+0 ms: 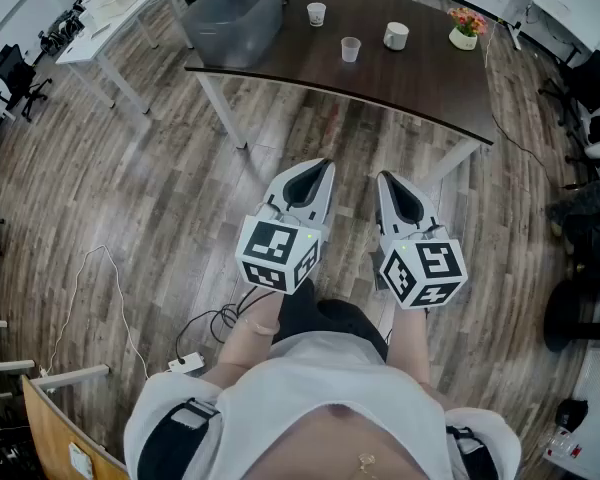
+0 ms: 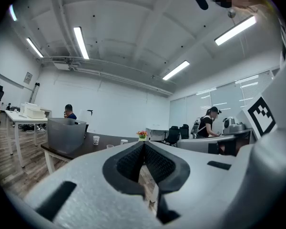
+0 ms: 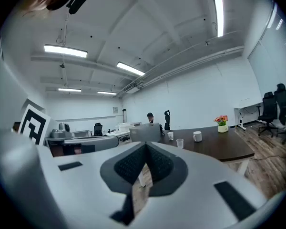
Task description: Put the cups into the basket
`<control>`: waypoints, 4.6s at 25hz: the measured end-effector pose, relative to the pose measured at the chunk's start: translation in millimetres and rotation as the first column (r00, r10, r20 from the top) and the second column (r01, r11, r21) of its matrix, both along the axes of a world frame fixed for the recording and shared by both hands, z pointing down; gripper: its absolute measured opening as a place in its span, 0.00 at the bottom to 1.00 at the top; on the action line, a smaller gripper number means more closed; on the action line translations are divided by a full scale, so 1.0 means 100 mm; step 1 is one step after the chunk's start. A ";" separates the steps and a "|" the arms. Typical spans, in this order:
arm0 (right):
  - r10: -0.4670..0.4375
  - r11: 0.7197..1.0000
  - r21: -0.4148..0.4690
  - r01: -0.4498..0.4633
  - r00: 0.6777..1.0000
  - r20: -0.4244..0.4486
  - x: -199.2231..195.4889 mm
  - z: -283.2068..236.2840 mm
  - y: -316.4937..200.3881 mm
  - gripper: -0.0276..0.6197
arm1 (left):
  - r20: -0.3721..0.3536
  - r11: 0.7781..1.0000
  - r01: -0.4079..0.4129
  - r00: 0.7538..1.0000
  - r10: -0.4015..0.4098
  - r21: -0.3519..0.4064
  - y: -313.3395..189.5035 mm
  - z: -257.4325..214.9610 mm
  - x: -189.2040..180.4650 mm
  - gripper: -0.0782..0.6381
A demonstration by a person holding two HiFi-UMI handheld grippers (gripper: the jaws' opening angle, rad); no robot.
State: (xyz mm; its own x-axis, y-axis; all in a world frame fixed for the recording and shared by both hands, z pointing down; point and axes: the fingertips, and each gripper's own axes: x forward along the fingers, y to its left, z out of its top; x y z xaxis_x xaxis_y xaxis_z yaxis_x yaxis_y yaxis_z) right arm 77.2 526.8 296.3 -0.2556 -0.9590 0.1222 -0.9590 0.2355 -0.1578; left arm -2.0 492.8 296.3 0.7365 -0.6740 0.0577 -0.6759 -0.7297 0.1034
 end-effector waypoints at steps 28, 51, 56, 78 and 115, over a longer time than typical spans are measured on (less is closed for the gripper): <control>0.046 0.998 -0.047 -0.042 0.996 0.081 -0.80 0.17 -1.16 0.06 | 0.031 0.995 -0.083 0.996 0.085 -0.049 -1.16 0.12 -0.86 0.12; 0.123 0.991 -0.061 -0.117 0.985 0.120 -0.44 0.28 -1.81 0.06 | 0.033 0.996 -0.056 0.998 0.059 -0.070 -1.83 0.28 -0.80 0.12; 0.112 0.993 -0.053 -0.106 0.987 0.119 -0.16 0.27 -2.17 0.06 | 0.029 0.997 -0.033 0.999 0.035 -0.071 -2.21 0.30 -0.60 0.12; 0.006 0.999 -0.049 0.000 0.993 0.119 0.76 0.29 -3.75 0.06 | 0.037 0.998 0.027 0.999 -0.025 -0.056 -3.65 0.32 0.41 0.12; -0.073 0.991 -0.110 0.081 0.995 0.074 0.88 0.51 -4.86 0.06 | 0.045 0.992 0.026 0.999 -0.020 -0.120 -4.82 0.44 0.65 0.12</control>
